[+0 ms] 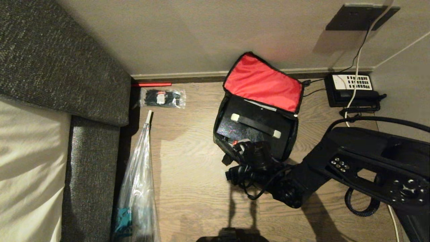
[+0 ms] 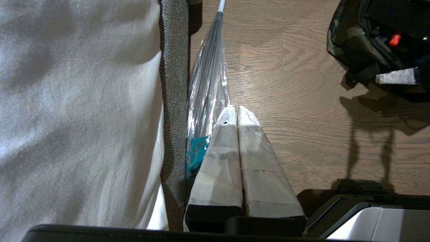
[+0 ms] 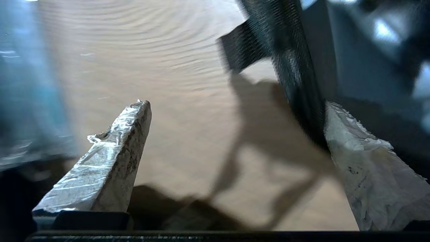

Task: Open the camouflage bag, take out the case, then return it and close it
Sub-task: Close the top of the storage box

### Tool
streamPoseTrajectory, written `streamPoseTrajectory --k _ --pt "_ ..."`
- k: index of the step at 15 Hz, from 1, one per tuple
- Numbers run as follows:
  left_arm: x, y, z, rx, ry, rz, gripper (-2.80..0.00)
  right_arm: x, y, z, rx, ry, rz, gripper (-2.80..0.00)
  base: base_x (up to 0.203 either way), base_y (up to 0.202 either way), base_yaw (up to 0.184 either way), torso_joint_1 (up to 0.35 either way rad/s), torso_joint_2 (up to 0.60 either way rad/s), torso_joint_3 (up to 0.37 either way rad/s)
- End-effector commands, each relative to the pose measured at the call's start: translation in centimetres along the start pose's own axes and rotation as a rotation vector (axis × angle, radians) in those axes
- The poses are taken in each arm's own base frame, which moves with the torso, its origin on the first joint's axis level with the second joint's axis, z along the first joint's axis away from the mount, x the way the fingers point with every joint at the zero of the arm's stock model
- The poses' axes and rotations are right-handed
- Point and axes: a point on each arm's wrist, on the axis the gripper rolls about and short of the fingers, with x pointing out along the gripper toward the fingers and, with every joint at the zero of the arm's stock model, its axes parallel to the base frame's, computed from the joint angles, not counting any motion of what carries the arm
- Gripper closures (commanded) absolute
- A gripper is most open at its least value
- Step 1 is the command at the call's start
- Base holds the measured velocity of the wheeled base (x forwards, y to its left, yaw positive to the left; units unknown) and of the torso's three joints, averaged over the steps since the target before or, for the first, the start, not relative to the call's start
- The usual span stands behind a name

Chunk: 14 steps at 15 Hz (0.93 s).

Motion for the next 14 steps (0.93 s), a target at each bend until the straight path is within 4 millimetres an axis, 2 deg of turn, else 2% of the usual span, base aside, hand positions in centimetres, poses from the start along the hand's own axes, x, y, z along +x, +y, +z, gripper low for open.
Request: streamPoseTrajectory --k 1,5,9,14 --pt "0.0 0.0 0.0 0.000 0.000 0.002 0.00 -2.0 1.5 1.8 0.044 -0.023 0.036 -2.80 0.000 0.000 0.000 0.000 0.00 0.000" --pt "0.0 0.0 0.0 0.000 0.000 0.000 0.00 -3.2 1.8 3.1 0.055 -0.029 0.046 -2.80 0.000 0.000 0.000 0.000 0.00 0.000" --pt "0.0 0.0 0.0 0.000 0.000 0.001 0.00 -2.6 1.2 3.5 0.006 -0.052 0.035 -2.80 0.000 0.000 0.000 0.000 0.00 0.000" --pt "0.0 0.0 0.0 0.000 0.000 0.000 0.00 -0.7 -0.1 3.9 -0.035 -0.103 0.004 -2.80 0.000 0.000 0.000 0.000 0.00 0.000"
